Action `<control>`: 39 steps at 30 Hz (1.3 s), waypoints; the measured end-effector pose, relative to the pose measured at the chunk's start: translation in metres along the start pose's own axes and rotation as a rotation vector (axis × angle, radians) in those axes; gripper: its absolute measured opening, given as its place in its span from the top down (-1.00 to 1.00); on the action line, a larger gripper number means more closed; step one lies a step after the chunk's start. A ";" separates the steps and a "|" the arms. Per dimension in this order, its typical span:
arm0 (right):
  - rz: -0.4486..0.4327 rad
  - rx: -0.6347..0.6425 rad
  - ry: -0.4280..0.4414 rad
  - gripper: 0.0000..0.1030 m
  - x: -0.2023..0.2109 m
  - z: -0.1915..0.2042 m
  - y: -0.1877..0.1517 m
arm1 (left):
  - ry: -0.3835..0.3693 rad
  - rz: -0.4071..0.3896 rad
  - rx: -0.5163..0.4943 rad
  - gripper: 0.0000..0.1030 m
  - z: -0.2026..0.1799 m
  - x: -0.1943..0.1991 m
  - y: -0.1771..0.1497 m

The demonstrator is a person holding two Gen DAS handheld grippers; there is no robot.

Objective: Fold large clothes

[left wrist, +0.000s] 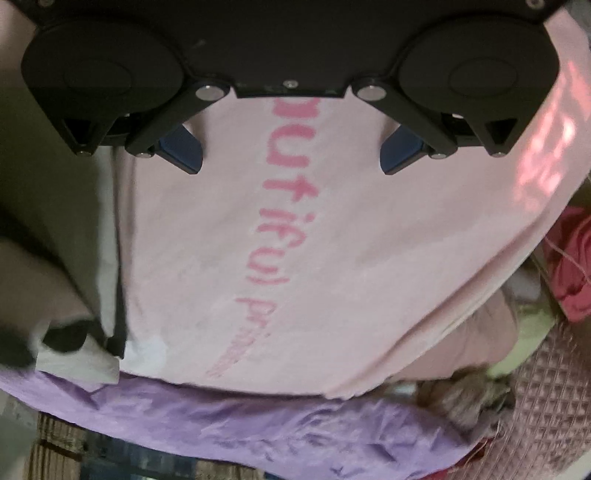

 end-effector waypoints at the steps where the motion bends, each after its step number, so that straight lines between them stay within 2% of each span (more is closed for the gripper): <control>1: -0.006 0.012 0.006 0.92 0.000 0.004 0.002 | 0.002 -0.001 0.003 -1.00 0.003 0.001 -0.001; 3: -0.002 0.026 -0.009 0.93 -0.005 0.002 -0.003 | -0.007 -0.007 0.005 -1.00 0.005 0.003 -0.002; 8: 0.119 -0.068 -0.098 0.95 -0.032 -0.044 -0.053 | -0.022 -0.004 -0.025 -1.00 -0.009 0.003 -0.005; 10: 0.124 -0.107 -0.105 0.96 -0.036 -0.059 -0.067 | -0.012 -0.001 -0.043 -1.00 -0.015 0.004 -0.008; 13: 0.116 -0.109 -0.109 0.94 -0.033 -0.055 -0.065 | -0.001 -0.001 -0.060 -1.00 -0.022 0.006 -0.007; 15: 0.124 -0.124 -0.080 0.61 -0.034 -0.051 -0.063 | 0.002 0.003 -0.053 -1.00 -0.024 0.009 -0.004; 17: 0.154 -0.143 0.000 0.38 -0.029 -0.047 -0.058 | -0.010 -0.009 -0.044 -1.00 -0.028 0.022 -0.001; 19: 0.145 -0.137 0.051 0.28 -0.011 -0.040 -0.045 | -0.035 -0.038 -0.035 -1.00 -0.032 0.041 0.002; 21: 0.077 -0.077 0.055 0.26 0.018 -0.037 -0.026 | -0.064 -0.068 -0.025 -1.00 -0.037 0.060 0.005; 23: -0.025 -0.007 0.020 0.26 0.055 -0.040 -0.005 | -0.081 -0.100 -0.027 -1.00 -0.046 0.078 0.010; 25: -0.077 0.050 -0.048 0.26 0.081 -0.048 0.012 | -0.105 -0.126 -0.035 -1.00 -0.058 0.090 0.014; 28: -0.102 0.148 -0.202 0.26 0.107 -0.067 0.026 | -0.150 -0.127 -0.075 -1.00 -0.083 0.092 0.017; 30: -0.106 0.160 -0.263 0.26 0.119 -0.085 0.027 | -0.133 -0.087 -0.097 -1.00 -0.099 0.078 0.014; 32: -0.099 0.112 -0.257 0.26 0.127 -0.103 0.026 | -0.125 -0.023 -0.100 -1.00 -0.105 0.060 0.007; 34: -0.094 0.059 -0.245 0.26 0.131 -0.117 0.025 | -0.151 0.016 -0.075 -1.00 -0.106 0.049 -0.002; 37: -0.084 0.041 -0.278 0.26 0.129 -0.132 0.025 | -0.188 0.035 -0.016 -1.00 -0.103 0.040 -0.006; 38: -0.076 0.040 -0.293 0.24 0.127 -0.135 0.025 | -0.209 0.021 -0.006 -0.89 -0.103 0.040 -0.006; 39: -0.066 0.037 -0.305 0.22 0.125 -0.138 0.023 | -0.251 0.012 -0.015 -0.20 -0.103 0.040 -0.006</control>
Point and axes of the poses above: each gripper's, at about its wrist camera, not at the fingertips, and x roughly against the way its jaws point, z to its left, y to its top, the point moved 4 cm from there along -x, roughly the way its jaws point
